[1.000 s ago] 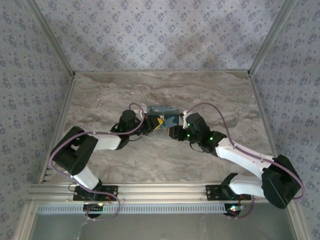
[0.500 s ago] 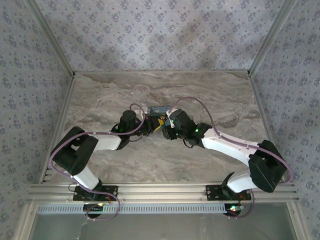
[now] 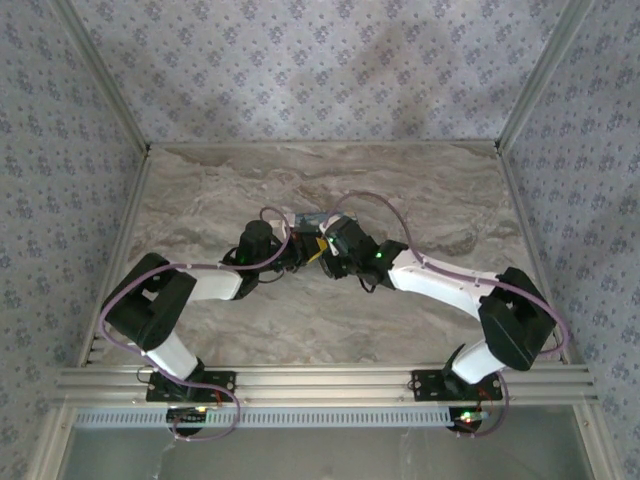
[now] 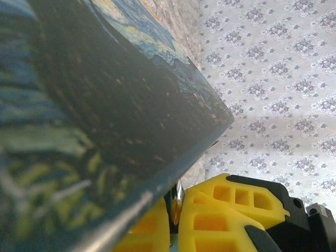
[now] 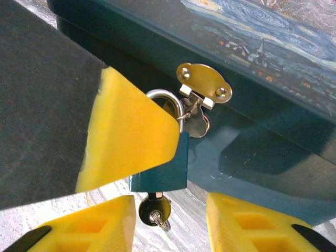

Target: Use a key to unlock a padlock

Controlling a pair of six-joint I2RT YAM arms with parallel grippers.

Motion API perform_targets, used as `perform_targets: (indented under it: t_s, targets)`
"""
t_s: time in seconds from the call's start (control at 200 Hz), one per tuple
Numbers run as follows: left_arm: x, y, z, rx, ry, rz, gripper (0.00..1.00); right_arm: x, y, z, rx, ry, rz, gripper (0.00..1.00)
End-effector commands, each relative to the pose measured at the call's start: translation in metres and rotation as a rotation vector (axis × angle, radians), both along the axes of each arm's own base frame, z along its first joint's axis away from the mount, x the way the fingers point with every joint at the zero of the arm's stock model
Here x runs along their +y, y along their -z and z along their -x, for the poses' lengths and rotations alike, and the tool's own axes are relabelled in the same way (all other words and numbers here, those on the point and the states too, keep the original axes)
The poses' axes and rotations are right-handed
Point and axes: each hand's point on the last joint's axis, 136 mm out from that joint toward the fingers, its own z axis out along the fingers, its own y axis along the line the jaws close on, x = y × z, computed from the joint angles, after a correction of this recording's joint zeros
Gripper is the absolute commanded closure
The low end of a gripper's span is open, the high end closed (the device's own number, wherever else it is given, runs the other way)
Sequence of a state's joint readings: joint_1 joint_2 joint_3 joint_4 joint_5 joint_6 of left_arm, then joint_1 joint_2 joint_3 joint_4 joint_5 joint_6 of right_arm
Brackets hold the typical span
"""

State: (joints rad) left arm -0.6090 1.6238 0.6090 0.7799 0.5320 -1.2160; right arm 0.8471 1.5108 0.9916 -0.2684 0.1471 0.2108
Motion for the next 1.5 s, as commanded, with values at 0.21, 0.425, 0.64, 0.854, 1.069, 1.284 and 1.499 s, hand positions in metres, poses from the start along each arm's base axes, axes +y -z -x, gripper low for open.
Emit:
perform_targets:
  t_s: [0.21, 0.425, 0.64, 0.854, 1.069, 1.284, 1.499]
  targets:
    - [-0.006, -0.031, -0.002, -0.076, 0.028, 0.055, 1.0, 0.004, -0.005, -0.005, -0.015, -0.022, 0.055, 0.77]
    - [-0.006, -0.033, -0.002, -0.081, 0.026, 0.056, 1.0, 0.007, 0.0, -0.001, 0.007, -0.044, 0.046, 0.97]
    - [-0.003, -0.029, -0.001, -0.077, 0.022, 0.045, 1.0, 0.008, -0.002, 0.001, 0.007, -0.046, 0.022, 0.84]
    - [0.004, -0.006, 0.006, -0.052, 0.009, -0.016, 1.0, 0.004, -0.001, 0.012, 0.024, -0.03, -0.033, 0.6]
    - [0.009, 0.02, 0.013, -0.037, 0.017, -0.115, 1.0, -0.006, 0.006, 0.024, 0.056, 0.01, -0.1, 0.59]
    - [0.006, 0.042, 0.019, -0.018, 0.026, -0.169, 0.99, -0.018, 0.018, 0.028, 0.087, 0.055, -0.135, 0.6]
    - [0.0, 0.062, 0.021, 0.008, 0.034, -0.205, 0.97, -0.026, 0.038, 0.019, 0.147, 0.113, -0.151, 0.68]
